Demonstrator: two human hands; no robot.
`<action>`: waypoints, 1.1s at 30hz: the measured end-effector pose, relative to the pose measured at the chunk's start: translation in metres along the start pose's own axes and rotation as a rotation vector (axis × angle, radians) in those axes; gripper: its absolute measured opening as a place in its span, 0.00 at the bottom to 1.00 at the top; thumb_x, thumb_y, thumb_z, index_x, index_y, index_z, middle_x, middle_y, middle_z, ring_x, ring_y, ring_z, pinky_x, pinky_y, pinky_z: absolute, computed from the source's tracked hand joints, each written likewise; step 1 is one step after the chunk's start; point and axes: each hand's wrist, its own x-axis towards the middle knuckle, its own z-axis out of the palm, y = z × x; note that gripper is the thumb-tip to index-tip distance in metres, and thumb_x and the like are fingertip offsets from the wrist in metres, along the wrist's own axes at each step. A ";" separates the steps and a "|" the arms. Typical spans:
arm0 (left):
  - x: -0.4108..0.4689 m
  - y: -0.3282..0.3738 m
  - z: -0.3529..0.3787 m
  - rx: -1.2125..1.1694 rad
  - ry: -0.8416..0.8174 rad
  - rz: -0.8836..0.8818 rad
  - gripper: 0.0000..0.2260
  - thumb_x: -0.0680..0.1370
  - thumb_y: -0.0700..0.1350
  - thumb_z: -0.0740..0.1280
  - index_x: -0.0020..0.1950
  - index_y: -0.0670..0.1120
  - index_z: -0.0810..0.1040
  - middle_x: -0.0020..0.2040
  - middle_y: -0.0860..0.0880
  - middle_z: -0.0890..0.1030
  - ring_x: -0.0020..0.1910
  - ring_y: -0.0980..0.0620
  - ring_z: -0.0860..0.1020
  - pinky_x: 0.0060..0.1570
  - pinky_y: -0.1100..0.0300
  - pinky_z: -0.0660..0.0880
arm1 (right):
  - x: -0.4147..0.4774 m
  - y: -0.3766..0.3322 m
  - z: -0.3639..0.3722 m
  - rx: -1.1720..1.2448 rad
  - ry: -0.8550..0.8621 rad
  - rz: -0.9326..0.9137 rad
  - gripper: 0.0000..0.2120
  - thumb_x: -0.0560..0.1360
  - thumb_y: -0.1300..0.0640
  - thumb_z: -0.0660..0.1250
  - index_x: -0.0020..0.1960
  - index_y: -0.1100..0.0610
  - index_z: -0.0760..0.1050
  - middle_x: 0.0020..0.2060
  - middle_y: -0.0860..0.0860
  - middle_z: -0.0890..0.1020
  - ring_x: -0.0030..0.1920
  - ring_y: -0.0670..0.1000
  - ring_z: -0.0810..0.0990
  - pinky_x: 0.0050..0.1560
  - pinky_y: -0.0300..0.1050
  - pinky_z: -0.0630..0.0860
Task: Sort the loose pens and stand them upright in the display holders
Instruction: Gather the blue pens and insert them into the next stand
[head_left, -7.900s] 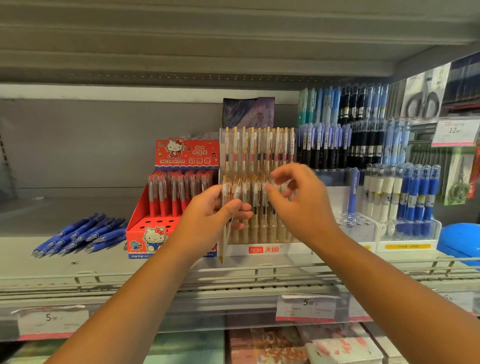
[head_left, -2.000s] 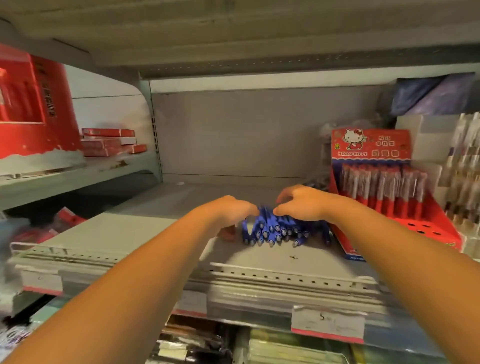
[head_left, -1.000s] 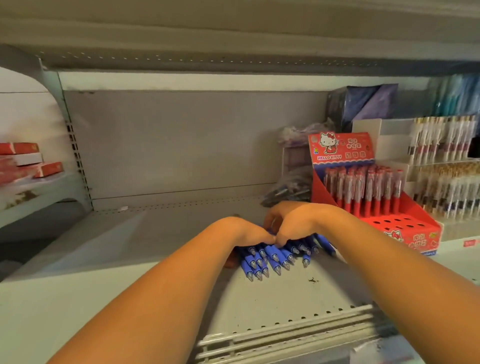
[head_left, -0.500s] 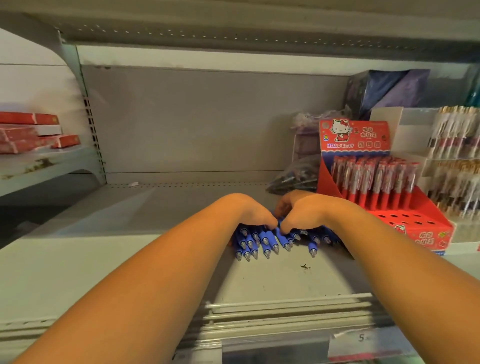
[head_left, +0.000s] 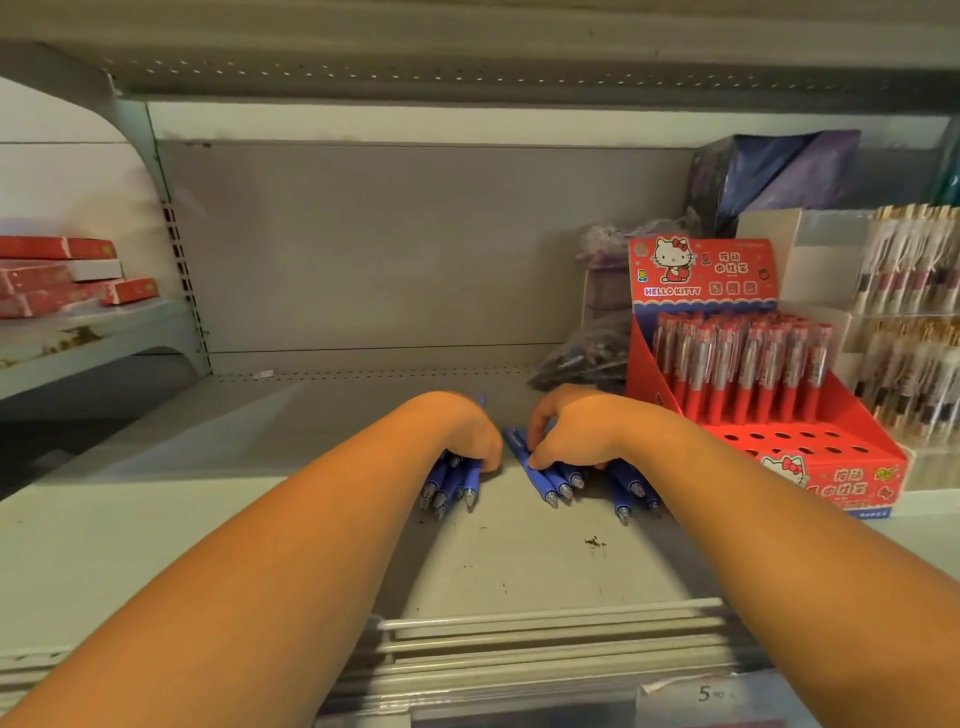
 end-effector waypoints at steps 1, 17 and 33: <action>0.003 -0.001 0.001 0.012 0.012 0.001 0.29 0.76 0.43 0.61 0.77 0.49 0.61 0.60 0.42 0.79 0.47 0.47 0.81 0.43 0.57 0.77 | 0.000 -0.001 0.001 -0.003 0.003 -0.004 0.04 0.74 0.53 0.73 0.46 0.53 0.81 0.48 0.56 0.84 0.41 0.53 0.80 0.36 0.44 0.79; -0.017 -0.022 0.003 -0.154 0.166 0.095 0.29 0.76 0.40 0.61 0.78 0.45 0.61 0.79 0.50 0.60 0.64 0.54 0.75 0.23 0.70 0.69 | -0.002 -0.019 0.006 -0.006 0.106 0.156 0.25 0.73 0.51 0.65 0.18 0.56 0.72 0.16 0.47 0.70 0.18 0.47 0.69 0.18 0.35 0.62; -0.041 -0.018 -0.006 -1.321 0.143 0.575 0.10 0.73 0.32 0.66 0.53 0.41 0.74 0.39 0.40 0.79 0.34 0.45 0.84 0.33 0.54 0.80 | -0.067 -0.008 -0.016 1.196 0.559 -0.104 0.07 0.80 0.64 0.63 0.51 0.65 0.78 0.43 0.57 0.82 0.33 0.48 0.81 0.33 0.39 0.76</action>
